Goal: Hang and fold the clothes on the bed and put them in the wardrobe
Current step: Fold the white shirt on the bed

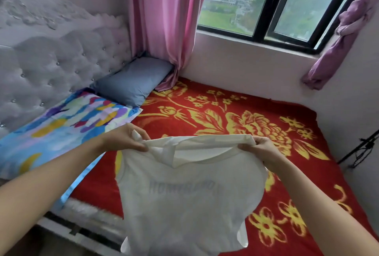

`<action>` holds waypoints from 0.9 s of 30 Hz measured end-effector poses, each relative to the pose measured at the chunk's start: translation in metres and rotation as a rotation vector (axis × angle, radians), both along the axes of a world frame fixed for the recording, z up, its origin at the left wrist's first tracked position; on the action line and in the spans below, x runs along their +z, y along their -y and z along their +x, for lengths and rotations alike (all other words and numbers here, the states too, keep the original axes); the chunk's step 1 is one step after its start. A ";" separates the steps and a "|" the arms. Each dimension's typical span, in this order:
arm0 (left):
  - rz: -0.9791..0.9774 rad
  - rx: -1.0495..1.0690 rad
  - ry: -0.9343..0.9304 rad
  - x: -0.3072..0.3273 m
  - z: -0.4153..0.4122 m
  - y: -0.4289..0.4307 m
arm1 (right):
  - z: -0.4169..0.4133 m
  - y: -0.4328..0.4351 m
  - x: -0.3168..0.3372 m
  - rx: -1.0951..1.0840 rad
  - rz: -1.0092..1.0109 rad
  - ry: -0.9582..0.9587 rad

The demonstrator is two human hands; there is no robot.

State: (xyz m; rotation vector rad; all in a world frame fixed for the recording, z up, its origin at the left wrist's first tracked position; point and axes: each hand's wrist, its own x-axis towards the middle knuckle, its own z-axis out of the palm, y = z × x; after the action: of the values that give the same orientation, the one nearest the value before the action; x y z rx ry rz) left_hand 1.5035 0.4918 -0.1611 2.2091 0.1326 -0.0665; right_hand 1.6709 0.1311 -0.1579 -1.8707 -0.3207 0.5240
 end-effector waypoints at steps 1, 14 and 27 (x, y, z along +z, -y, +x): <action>-0.004 0.035 0.032 -0.006 0.012 -0.004 | 0.008 -0.001 -0.005 -0.014 -0.034 -0.001; -0.381 0.562 0.178 -0.067 0.336 -0.090 | 0.260 -0.118 -0.057 -0.346 -0.283 0.158; 0.019 0.506 -0.836 -0.344 0.237 -0.061 | 0.132 -0.096 -0.313 -0.163 -0.948 -0.416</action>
State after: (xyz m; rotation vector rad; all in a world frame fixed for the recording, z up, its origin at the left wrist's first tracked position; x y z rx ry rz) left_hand 1.7405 0.5526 -0.5049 1.9689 1.1381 -0.6994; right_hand 1.8033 0.2269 -0.4710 -2.5699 0.4396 1.0476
